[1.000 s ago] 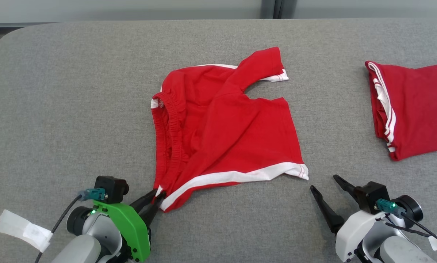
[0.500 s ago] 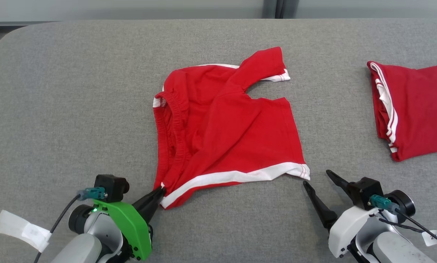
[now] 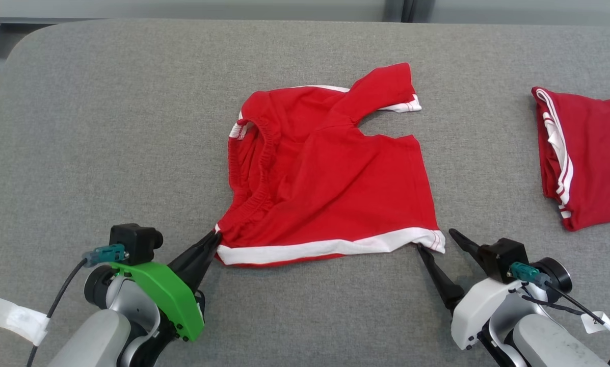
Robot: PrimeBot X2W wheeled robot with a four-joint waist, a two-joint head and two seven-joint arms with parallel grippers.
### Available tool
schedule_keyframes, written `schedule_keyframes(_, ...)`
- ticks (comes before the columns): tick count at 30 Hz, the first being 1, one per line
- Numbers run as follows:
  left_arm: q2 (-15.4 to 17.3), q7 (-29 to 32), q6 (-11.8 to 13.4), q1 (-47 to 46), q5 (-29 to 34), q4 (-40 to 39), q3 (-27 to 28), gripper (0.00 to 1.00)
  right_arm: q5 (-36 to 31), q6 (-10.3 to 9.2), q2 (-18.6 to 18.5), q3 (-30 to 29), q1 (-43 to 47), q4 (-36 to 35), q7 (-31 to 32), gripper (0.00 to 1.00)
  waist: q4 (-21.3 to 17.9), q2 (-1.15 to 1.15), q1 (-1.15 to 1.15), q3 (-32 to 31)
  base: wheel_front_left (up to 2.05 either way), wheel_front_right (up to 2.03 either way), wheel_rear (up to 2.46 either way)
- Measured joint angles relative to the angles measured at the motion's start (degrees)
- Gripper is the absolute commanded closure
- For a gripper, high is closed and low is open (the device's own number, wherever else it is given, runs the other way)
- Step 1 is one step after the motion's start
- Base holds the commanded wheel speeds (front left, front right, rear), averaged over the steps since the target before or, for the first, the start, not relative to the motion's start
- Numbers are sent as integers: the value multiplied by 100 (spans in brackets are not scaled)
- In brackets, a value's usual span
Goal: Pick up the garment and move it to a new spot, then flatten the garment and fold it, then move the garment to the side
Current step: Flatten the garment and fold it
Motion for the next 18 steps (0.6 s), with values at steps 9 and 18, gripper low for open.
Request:
schedule_keyframes(9,0,-63,1,1,-99,-35,42,100,45,26,87,27,-43,272,62,40,72,0,0,9,0,0,0)
schedule_keyframes(18,0,-133,3,9,-136,-123,86,100,90,148,119,19,-146,325,4,100,107,0,0,-8,0,0,0)
